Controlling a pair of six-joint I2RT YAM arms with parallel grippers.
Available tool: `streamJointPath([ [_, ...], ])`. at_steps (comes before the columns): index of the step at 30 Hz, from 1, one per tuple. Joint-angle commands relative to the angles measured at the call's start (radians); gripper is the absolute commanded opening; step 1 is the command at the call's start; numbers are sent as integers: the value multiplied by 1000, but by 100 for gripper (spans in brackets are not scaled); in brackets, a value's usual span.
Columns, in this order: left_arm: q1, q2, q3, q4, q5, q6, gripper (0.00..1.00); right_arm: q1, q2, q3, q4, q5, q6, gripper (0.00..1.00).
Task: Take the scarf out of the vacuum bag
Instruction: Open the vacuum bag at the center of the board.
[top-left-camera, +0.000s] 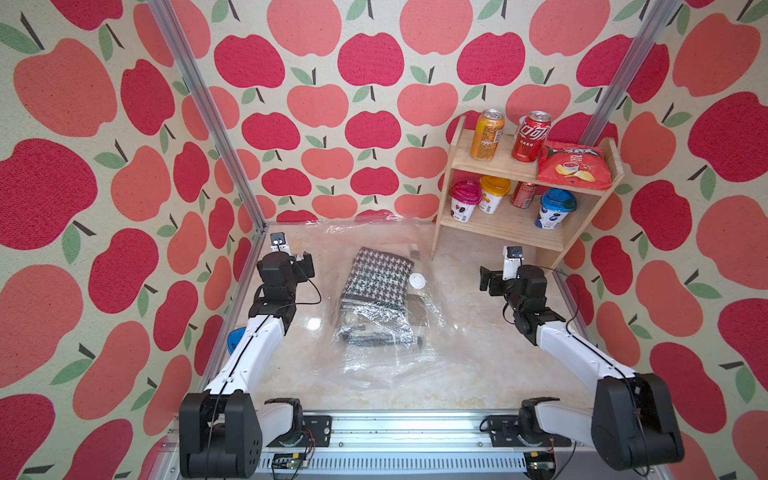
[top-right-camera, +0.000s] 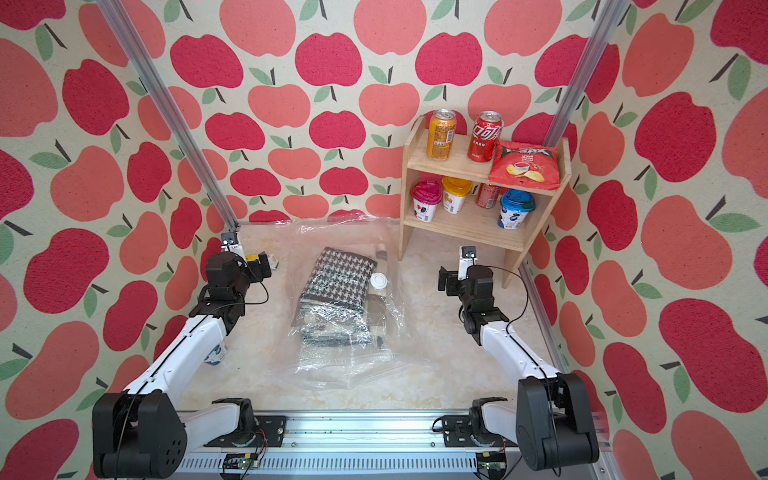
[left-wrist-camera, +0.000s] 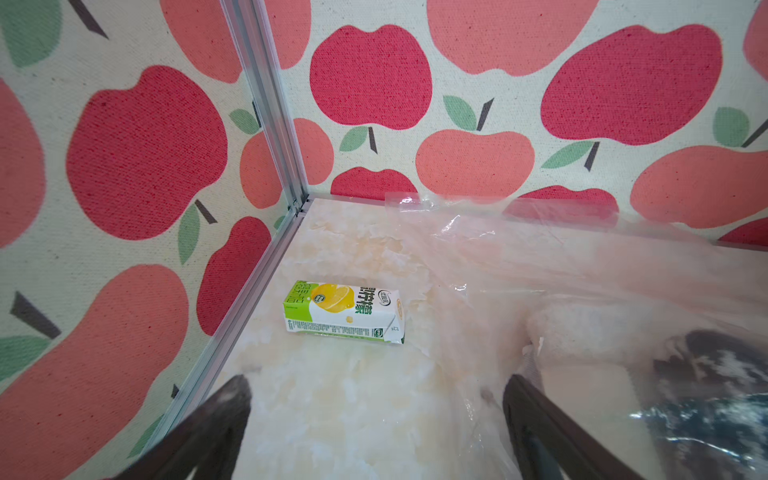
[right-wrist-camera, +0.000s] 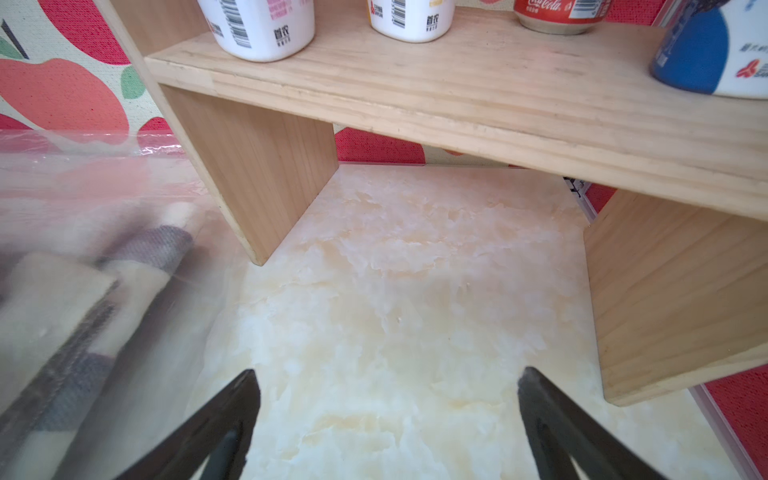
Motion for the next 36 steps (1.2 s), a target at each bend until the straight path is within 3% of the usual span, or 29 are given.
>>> streamJointPath([
  [1,-52,-88,79,-209,62,-15,97,49,-60,50,-352,62,103,100],
  [11,-318,-407,212,-604,230,105,97,188,-319,119,-786,41,434,100],
  [17,-395,-556,258,-800,409,137,97,260,-389,150,-922,-39,520,100],
  [24,-453,-587,250,-955,659,206,97,295,-418,191,-1001,-154,561,100],
  [32,-601,-556,176,-988,629,354,98,320,-392,122,-937,-423,717,100],
  [36,-746,-489,148,-982,518,440,97,370,-383,85,-902,-410,752,100],
])
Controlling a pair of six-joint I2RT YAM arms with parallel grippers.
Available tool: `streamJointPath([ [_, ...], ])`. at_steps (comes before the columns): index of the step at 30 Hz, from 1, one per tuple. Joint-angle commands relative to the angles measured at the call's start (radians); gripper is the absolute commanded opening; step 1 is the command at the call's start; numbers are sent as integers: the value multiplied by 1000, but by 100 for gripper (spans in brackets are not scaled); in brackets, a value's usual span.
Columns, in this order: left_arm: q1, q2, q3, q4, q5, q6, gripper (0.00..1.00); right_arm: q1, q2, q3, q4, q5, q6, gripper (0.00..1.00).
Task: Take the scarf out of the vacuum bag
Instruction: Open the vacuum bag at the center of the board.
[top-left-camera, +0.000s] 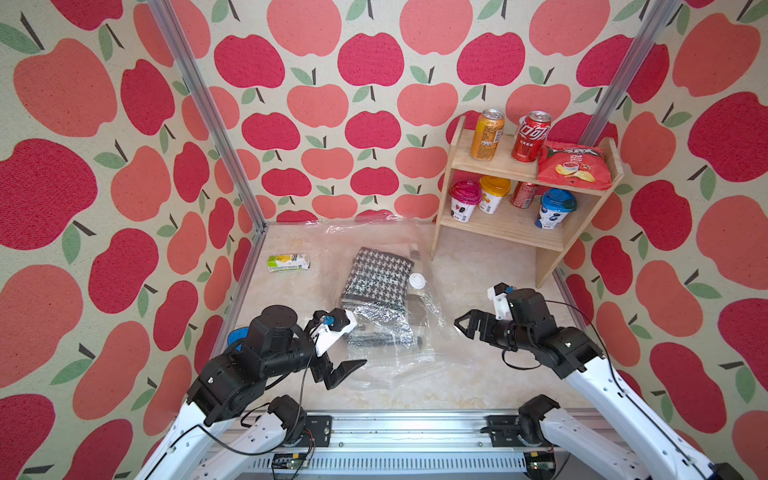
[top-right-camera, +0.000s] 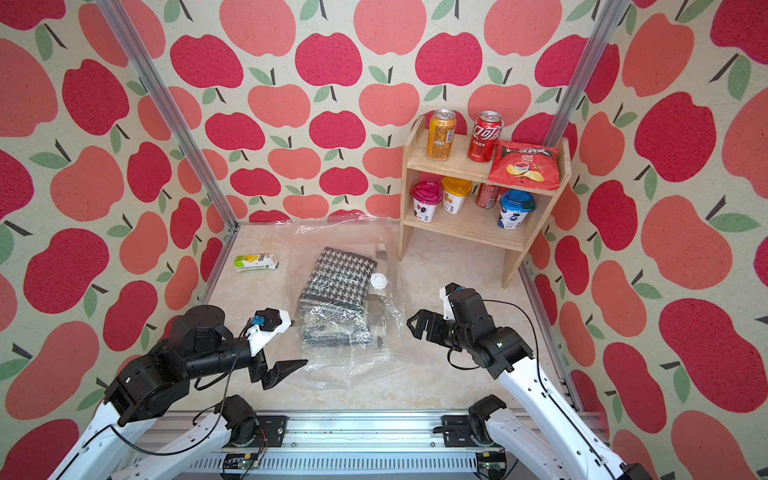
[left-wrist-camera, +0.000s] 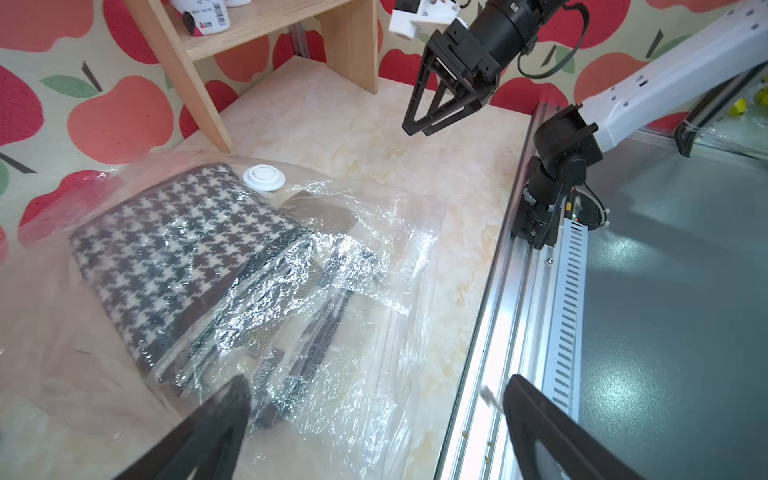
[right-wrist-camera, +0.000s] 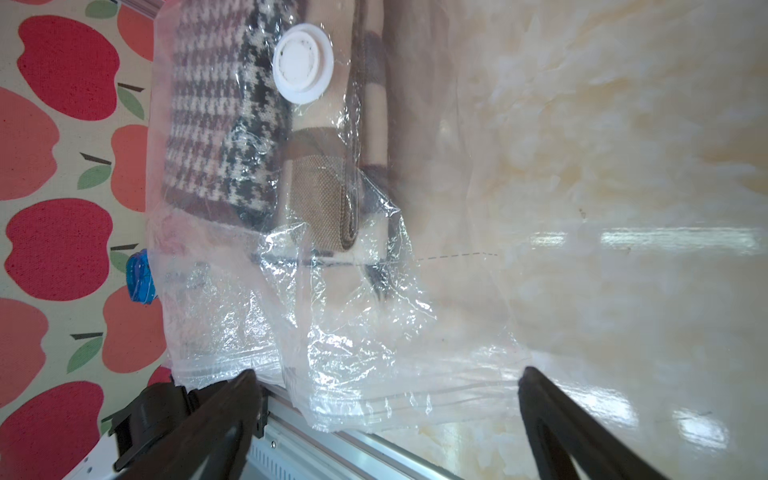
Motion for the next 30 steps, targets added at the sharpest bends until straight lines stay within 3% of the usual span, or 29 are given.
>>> streamJointPath([
  [1,-122,54,-40,-14,-119,124,97,27,5,-37,33,-54,67,100],
  [4,-263,131,-54,-23,-273,196,98,27,5,-71,64,-55,82,100],
  [8,-371,249,-53,-40,-413,266,98,27,27,-105,102,-60,87,100],
  [17,-582,262,-219,228,-891,398,98,25,77,-130,165,-68,82,100],
  [21,-626,288,-261,275,-968,403,100,22,105,-131,186,-68,77,100],
  [30,-619,381,-352,369,-1050,433,98,18,83,-160,235,-46,111,100],
])
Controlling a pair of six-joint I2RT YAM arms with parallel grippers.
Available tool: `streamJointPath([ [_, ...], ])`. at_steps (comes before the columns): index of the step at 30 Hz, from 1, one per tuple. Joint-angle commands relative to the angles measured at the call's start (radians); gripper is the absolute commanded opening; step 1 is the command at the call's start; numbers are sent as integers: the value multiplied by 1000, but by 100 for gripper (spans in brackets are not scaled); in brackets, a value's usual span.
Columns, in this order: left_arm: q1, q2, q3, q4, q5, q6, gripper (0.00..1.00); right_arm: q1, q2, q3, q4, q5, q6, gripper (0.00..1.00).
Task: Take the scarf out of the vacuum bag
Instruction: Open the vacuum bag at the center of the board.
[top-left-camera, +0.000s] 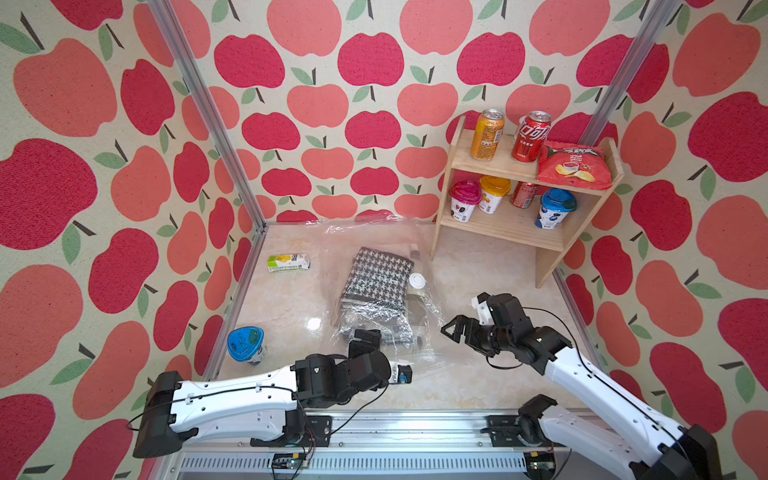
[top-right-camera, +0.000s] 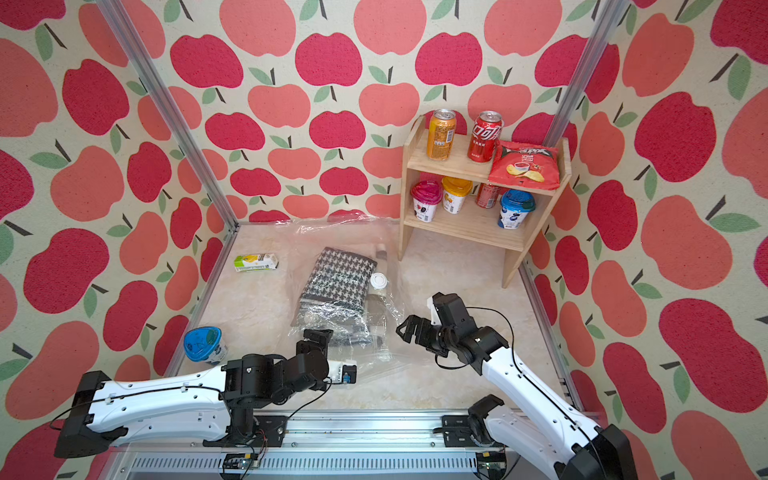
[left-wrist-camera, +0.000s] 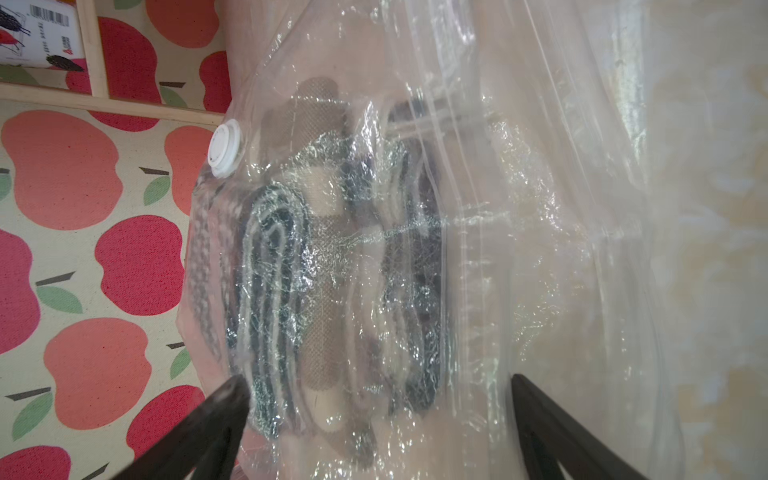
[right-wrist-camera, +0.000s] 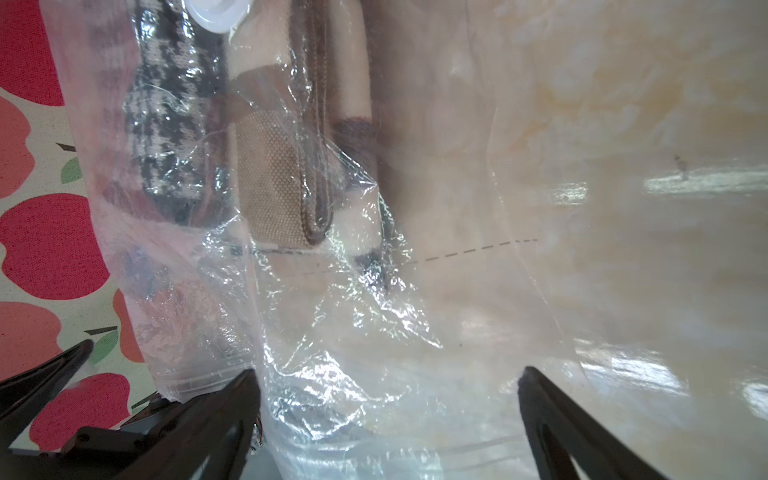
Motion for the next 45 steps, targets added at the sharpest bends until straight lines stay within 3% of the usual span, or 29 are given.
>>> streamJointPath([
  [1,2,46,-42,50,-46,31,99,-5,-29,-20,22,18,23,100],
  [5,3,70,-20,2,-4,3,100,-20,-60,-29,13,15,31,100],
  [11,28,77,-50,50,-43,42,99,-42,-118,-64,13,29,47,100],
  [13,43,110,-40,59,-48,39,85,-53,-124,-82,36,11,58,100],
  [14,47,138,-30,58,-43,33,73,-55,-125,-89,48,2,64,100],
  [16,56,177,-5,74,-24,11,39,-58,-120,-97,71,-15,78,100],
  [17,58,192,5,83,-9,2,28,-59,-118,-98,78,-21,81,100],
  [21,88,253,58,122,72,-40,0,-64,-108,-85,78,-30,78,100],
  [36,306,550,274,188,311,-165,0,-136,-87,-18,28,-73,16,100],
  [45,406,767,431,252,399,-222,0,-144,-100,155,-154,86,-123,100],
])
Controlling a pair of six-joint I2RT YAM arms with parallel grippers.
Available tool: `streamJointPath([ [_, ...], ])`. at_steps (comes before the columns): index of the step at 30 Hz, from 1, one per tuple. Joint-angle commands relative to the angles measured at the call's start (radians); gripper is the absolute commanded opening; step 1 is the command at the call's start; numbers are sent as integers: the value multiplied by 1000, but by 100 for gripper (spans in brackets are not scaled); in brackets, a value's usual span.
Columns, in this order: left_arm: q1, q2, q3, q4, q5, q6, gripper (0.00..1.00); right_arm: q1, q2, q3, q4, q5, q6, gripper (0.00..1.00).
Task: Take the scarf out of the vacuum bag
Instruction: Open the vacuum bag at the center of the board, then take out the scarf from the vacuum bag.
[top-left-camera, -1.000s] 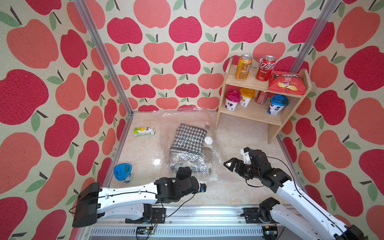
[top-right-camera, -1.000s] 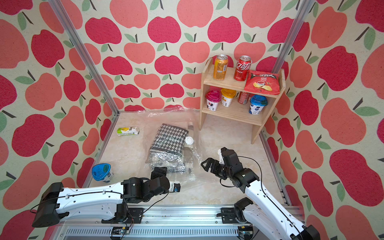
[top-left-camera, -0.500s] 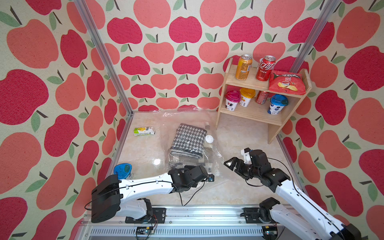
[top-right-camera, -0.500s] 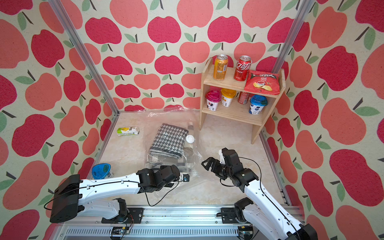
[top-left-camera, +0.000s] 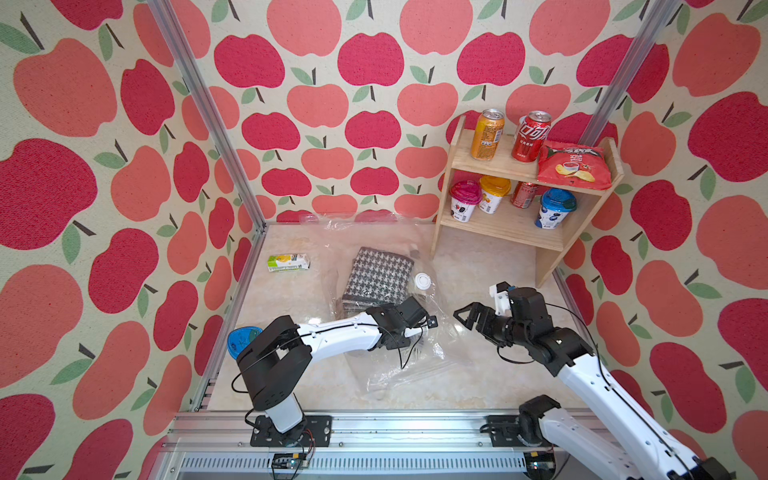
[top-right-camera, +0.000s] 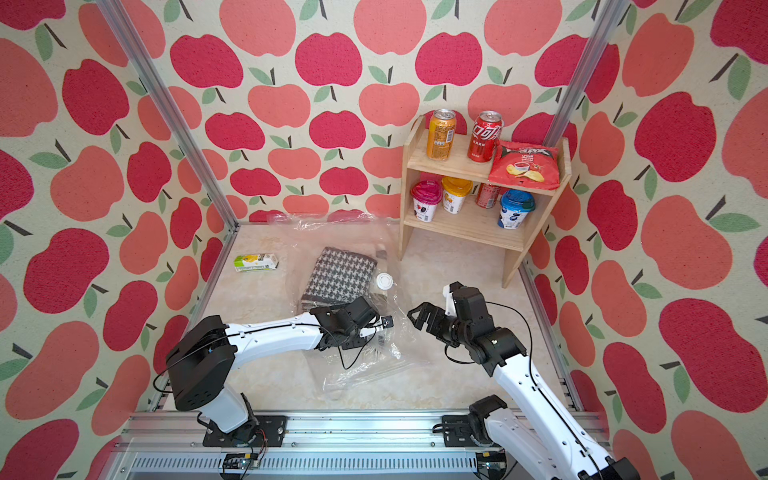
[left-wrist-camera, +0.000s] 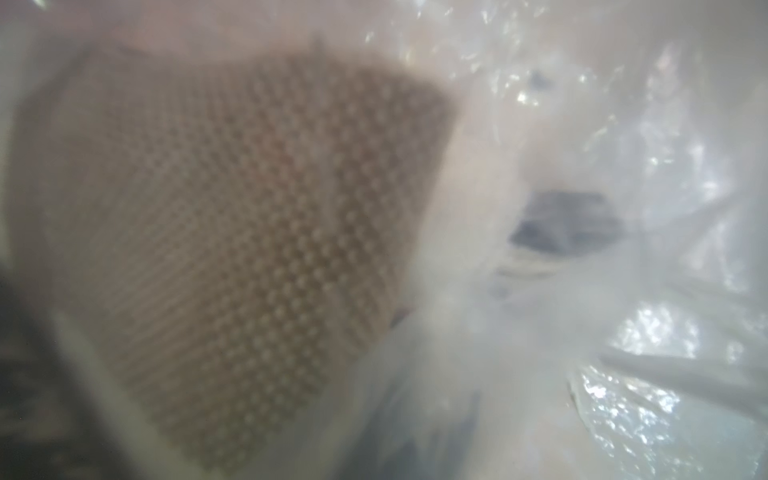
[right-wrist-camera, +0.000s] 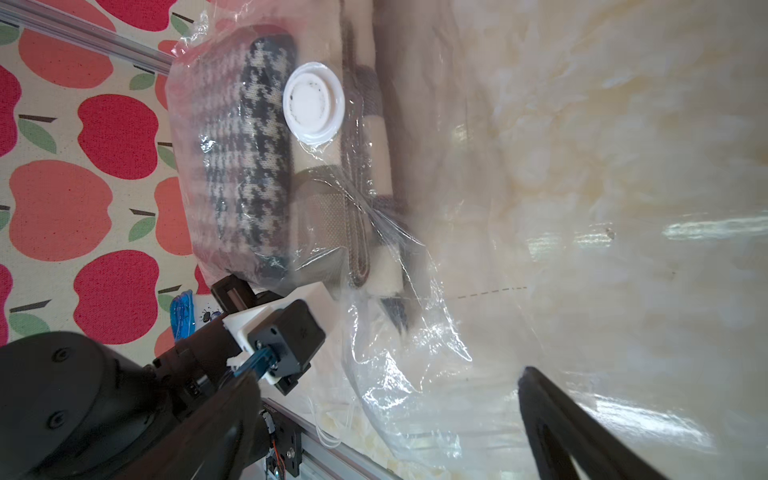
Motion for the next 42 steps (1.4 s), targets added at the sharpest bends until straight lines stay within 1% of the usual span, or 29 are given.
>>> streamJointPath([
  [1,42,68,69,95,75,-51,0,-8,-17,66,-104,73,-81,100],
  [5,82,143,149,119,91,-87,0,-15,-48,94,-136,88,-83,100],
  [9,132,204,233,130,103,-160,0,-29,-75,107,-161,75,-79,100],
  [12,169,222,270,157,107,-225,0,-30,-78,96,-158,50,-75,100],
  [15,206,210,301,166,136,-297,0,-30,-78,60,-107,-16,-62,100],
  [20,242,165,326,185,184,-345,0,-28,-81,-8,24,-134,-18,98],
  [22,248,164,358,157,194,-349,0,-23,-79,-39,94,-181,11,96],
  [25,247,172,422,76,202,-347,0,25,-69,-47,162,-195,28,94],
  [29,247,174,528,-117,252,-366,0,144,-33,-24,199,-136,33,93],
  [32,245,137,534,-187,325,-370,0,240,-4,-35,259,-76,55,92],
  [34,240,94,514,-210,357,-368,0,305,7,-50,307,-19,64,91],
  [38,227,5,478,-245,357,-367,0,424,32,-76,379,120,71,90],
  [42,229,-57,486,-306,360,-393,0,552,63,-119,484,294,71,90],
])
